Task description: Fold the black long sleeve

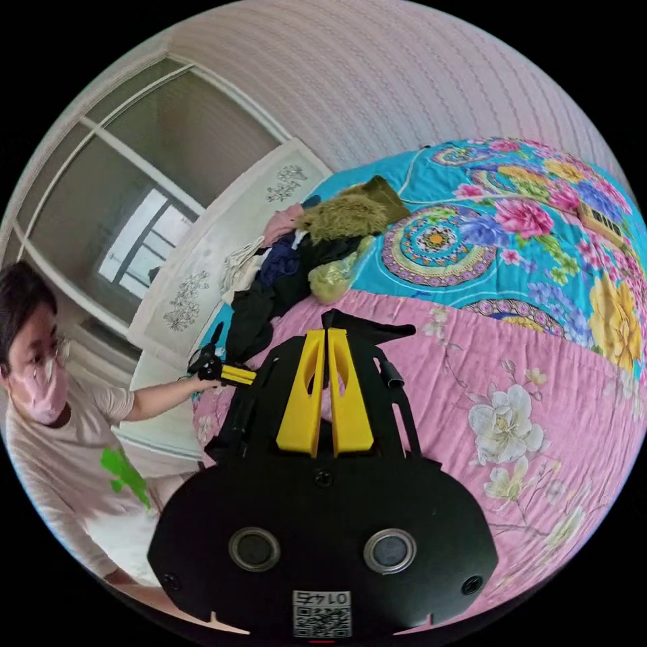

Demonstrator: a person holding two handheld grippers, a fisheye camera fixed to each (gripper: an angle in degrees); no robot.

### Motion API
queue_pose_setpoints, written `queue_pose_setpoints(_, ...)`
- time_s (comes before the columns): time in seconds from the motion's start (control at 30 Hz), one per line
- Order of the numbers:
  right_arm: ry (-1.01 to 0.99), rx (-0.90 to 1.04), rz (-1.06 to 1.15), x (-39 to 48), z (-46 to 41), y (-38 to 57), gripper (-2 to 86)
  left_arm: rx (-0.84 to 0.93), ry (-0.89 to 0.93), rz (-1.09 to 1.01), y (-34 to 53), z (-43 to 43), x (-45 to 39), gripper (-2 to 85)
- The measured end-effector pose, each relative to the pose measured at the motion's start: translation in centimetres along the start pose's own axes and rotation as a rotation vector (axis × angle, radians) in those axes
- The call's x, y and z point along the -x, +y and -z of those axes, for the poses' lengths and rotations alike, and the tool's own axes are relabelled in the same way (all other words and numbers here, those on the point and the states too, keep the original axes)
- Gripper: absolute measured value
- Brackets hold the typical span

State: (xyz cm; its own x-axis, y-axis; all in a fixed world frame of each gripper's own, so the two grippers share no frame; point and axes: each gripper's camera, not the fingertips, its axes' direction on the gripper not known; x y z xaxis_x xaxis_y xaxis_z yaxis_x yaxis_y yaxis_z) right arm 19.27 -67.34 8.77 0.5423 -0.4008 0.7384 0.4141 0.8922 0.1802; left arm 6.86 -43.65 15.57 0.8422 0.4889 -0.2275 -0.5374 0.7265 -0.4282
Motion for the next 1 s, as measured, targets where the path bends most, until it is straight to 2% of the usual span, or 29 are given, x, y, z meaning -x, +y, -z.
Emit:
queue_pose_setpoints(0.07, -0.033, 0.053, 0.158, 5.1, 0.4, 1.6, 0.0, -0.006, -0.002, 0.005, 0.2, 0.0, 0.0, 5.5)
queue_pose_setpoints(0.17, 0.013, 0.336, 0.319, 12.9, -1.7, 6.5, 0.1, -0.019, -0.011, 0.015, 0.7, 0.0, -0.1, 5.5)
queue_pose_setpoints(0.2, 0.061, 0.503, 0.346, 15.2, -3.5, 9.3, 0.2, -0.025, -0.014, 0.019, 0.9, 0.0, -0.1, 5.5)
queue_pose_setpoints(0.23, 0.116, 0.653, 0.362, 16.9, -5.4, 12.5, 0.3, -0.027, -0.015, 0.02, 0.9, 0.0, -0.2, 5.5)
queue_pose_setpoints(0.33, 0.109, 0.863, 0.228, 18.0, -8.2, 19.3, 1.2, -0.032, -0.033, 0.012, 1.3, 0.1, -0.4, 5.4)
queue_pose_setpoints(0.43, 0.117, 0.816, 0.02, 18.2, -8.3, 21.4, 5.7, -0.034, -0.045, 0.003, 1.6, 0.1, -0.6, 5.4)
queue_pose_setpoints(0.53, 0.138, 0.643, -0.059, 20.0, -8.2, 20.0, 11.4, -0.027, -0.053, -0.011, 1.8, 0.1, -0.8, 5.4)
queue_pose_setpoints(0.63, 0.189, 0.56, -0.128, 22.0, -10.2, 17.9, 15.5, -0.021, -0.067, -0.024, 2.1, 0.2, -1.0, 5.4)
queue_pose_setpoints(0.77, 0.213, 0.593, -0.129, 27.1, -14.1, 18.1, 15.4, -0.03, -0.077, -0.022, 2.7, 0.2, -1.2, 5.3)
queue_pose_setpoints(0.93, 0.506, 0.599, -0.067, 33.7, -18.2, 20.4, 14.9, -0.031, -0.056, -0.012, 3.2, 0.1, -1.0, 5.2)
queue_pose_setpoints(1.0, 0.531, 0.605, -0.082, 34.5, -19.2, 20.9, 12.0, -0.028, -0.047, -0.014, 3.4, 0.1, -0.9, 5.3)
